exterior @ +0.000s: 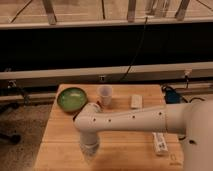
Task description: Knock the eraser over
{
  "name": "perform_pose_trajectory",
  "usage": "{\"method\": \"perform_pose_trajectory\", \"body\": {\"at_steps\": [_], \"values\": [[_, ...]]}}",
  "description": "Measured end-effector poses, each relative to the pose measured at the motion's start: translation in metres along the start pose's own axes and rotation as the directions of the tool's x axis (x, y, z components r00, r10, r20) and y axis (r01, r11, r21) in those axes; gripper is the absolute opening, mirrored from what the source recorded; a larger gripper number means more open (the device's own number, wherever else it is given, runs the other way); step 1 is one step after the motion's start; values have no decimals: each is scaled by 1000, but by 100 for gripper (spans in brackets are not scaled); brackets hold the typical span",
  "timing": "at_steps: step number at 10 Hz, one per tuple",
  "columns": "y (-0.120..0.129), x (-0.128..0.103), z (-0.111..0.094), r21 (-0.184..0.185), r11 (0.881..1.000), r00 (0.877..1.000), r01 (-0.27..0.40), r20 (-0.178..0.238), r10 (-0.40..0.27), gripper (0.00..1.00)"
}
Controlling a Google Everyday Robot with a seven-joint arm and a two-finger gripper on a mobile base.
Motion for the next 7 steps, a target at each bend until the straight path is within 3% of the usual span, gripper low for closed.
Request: {"method": "perform_pose_trajectory", "body": {"at_steps": [2,7], "values": [[-6,15,-12,36,999,1000,-1,-20,2,0],[-20,54,-43,95,995,996,-21,-85,29,0]]}}
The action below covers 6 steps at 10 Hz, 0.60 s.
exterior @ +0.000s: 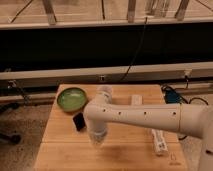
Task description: Knock the eraser over
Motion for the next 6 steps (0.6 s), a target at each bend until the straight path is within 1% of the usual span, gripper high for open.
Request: {"method": "perform_pose_trajectory", "body": {"at_steps": [1,3,6], "values": [[-3,8,-3,1,1000,1000,-2,-12,2,0],[-18,24,-7,13,1000,1000,6,-29,-5,0],[-33,36,-14,27,999,998,27,-50,-26,0]]}}
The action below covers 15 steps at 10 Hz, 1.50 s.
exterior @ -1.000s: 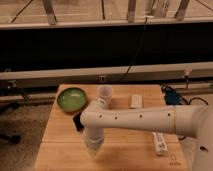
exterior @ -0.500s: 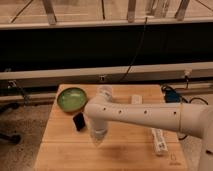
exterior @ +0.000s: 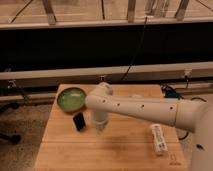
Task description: Knock the eraser over
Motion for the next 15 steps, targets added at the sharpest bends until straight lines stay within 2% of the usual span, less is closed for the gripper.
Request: {"method": "perform_pose_trajectory", "body": {"at_steps": [5,10,15], "values": [[-35,-10,4,34,997,998,70,4,-71,0],[-77,-13,5,55,991,992,124,-11,-123,0],[-99,-17,3,67,984,986,165,-14,-165,0]]}}
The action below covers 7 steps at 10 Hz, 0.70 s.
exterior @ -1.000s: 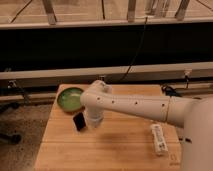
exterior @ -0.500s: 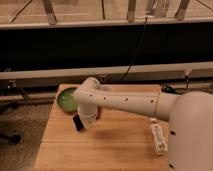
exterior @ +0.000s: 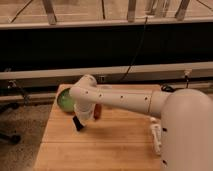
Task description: Knock the eraser over
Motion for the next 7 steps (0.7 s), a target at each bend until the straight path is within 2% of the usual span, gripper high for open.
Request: {"method": "perform_pose_trajectory", "body": {"at_steps": [2,7], "values": [[-16,-2,2,12,999,1000,31,-2,-31,0],[-58,13,8,48,994,995,102,-3,-102,0]]}}
